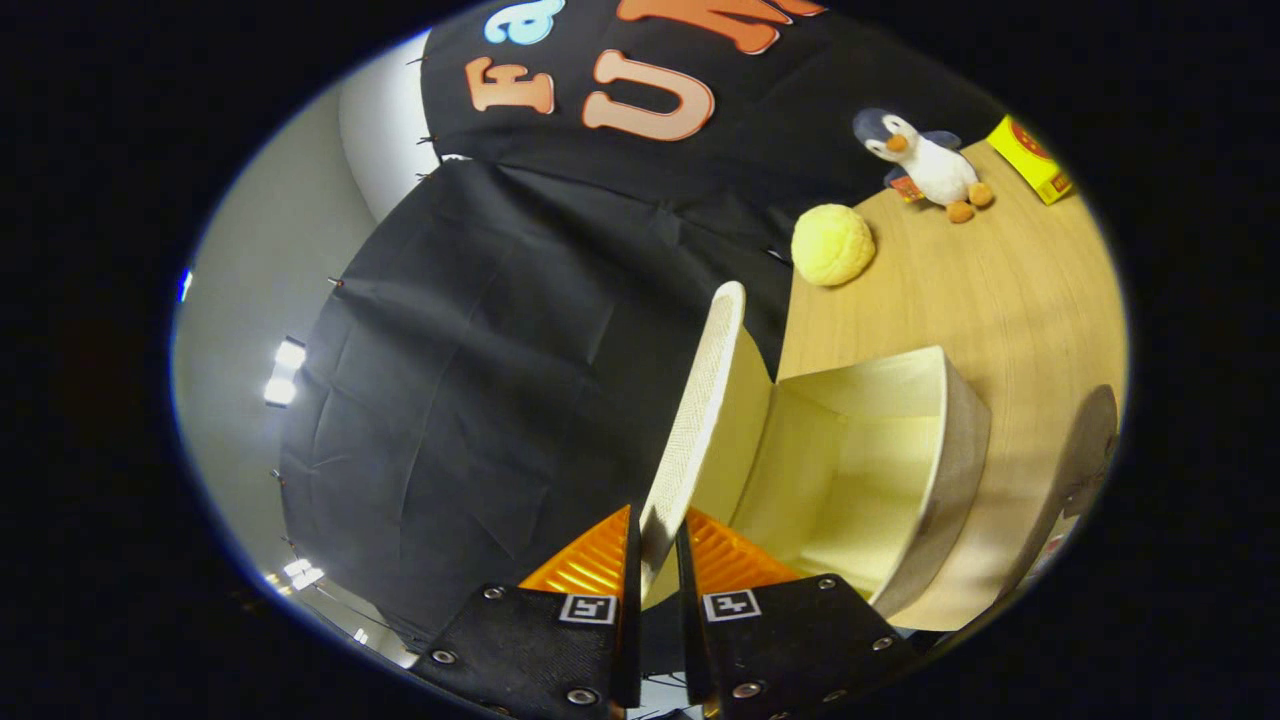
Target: Open the storage box then place both shoes into the box .Put the left shoe in first, then the right shoe, with the right side of both shoes facing outward in a uniform manner.
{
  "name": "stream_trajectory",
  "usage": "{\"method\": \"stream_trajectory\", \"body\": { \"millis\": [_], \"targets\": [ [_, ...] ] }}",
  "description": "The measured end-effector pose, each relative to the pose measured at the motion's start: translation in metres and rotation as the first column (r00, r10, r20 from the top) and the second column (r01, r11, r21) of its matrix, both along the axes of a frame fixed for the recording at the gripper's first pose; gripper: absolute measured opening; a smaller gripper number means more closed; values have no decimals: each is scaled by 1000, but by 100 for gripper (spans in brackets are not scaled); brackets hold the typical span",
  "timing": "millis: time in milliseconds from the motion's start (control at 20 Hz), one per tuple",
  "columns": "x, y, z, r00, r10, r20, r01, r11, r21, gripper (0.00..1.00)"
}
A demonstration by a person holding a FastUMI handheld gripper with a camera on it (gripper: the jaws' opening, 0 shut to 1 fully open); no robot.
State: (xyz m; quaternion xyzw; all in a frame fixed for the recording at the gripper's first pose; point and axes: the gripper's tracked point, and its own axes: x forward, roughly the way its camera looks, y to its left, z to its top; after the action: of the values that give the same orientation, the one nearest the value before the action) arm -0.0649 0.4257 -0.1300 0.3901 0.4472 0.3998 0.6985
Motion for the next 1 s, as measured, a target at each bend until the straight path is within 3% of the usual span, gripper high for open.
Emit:
{"method": "stream_trajectory", "body": {
  "millis": [550, 950, 1000],
  "targets": [
    [4, 134, 20, 998, 47, 43, -44, 997, -63, 17],
    [4, 220, -25, 999, 9, -38, -14, 989, -144, 18],
    [3, 224, -32, 999, 10, -52, -17, 988, -153, 21]
  ]
}}
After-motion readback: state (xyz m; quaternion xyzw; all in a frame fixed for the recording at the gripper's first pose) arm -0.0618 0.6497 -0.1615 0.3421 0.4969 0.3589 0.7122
